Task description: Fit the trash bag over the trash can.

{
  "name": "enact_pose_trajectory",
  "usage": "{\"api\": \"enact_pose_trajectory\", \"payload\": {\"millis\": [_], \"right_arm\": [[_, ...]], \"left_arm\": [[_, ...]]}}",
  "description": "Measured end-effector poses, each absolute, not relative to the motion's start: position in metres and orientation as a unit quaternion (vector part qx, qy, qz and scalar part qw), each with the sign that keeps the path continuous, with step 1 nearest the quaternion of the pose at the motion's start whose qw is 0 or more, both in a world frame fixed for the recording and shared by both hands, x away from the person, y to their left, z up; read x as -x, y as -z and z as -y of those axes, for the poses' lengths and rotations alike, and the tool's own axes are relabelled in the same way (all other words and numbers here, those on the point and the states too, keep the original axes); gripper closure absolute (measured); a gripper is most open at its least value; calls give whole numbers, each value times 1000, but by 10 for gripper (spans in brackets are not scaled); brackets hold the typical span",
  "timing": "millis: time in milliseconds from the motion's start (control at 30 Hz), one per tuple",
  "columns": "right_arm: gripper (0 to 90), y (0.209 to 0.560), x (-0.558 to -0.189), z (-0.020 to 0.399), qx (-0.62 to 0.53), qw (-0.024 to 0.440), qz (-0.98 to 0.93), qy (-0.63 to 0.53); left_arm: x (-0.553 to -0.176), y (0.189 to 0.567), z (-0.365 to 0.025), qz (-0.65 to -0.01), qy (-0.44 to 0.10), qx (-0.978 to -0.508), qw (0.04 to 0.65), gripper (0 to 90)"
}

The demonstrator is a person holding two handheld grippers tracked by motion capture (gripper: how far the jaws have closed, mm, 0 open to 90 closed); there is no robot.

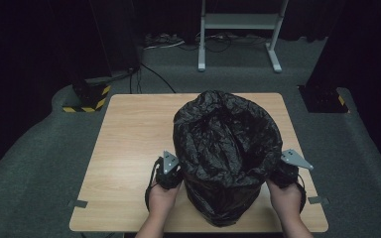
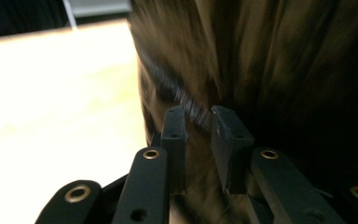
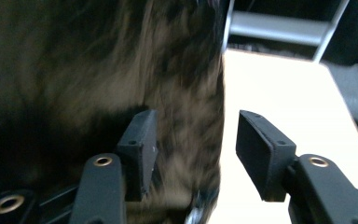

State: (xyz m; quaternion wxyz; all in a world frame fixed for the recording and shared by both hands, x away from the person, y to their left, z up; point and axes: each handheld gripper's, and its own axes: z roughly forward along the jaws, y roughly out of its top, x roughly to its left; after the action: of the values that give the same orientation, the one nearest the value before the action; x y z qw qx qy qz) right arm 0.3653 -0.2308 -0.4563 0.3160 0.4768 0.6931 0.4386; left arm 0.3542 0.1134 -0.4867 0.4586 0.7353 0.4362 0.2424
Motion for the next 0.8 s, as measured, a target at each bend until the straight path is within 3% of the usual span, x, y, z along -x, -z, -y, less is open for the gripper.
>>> {"api": "enact_pose_trajectory", "payload": {"millis": [67, 233, 367, 533, 800], "right_arm": [[468, 468, -368, 234, -484, 305, -696, -433], [373, 467, -370, 247, -487, 323, -707, -399], [340, 447, -359, 267, -490, 353, -686, -407], [322, 414, -335, 274, -484, 368, -656, -447], [317, 394, -320, 250, -474, 371, -639, -478]], "left_arm": [[-356, 496, -110, -435, -234, -750, 439, 757], [-355, 499, -126, -455, -241, -745, 424, 612], [-346, 467, -151, -476, -276, -697, 460, 570], [-334, 420, -152, -465, -314, -656, 505, 524], [-383, 397, -141, -443, -305, -673, 509, 523]]}}
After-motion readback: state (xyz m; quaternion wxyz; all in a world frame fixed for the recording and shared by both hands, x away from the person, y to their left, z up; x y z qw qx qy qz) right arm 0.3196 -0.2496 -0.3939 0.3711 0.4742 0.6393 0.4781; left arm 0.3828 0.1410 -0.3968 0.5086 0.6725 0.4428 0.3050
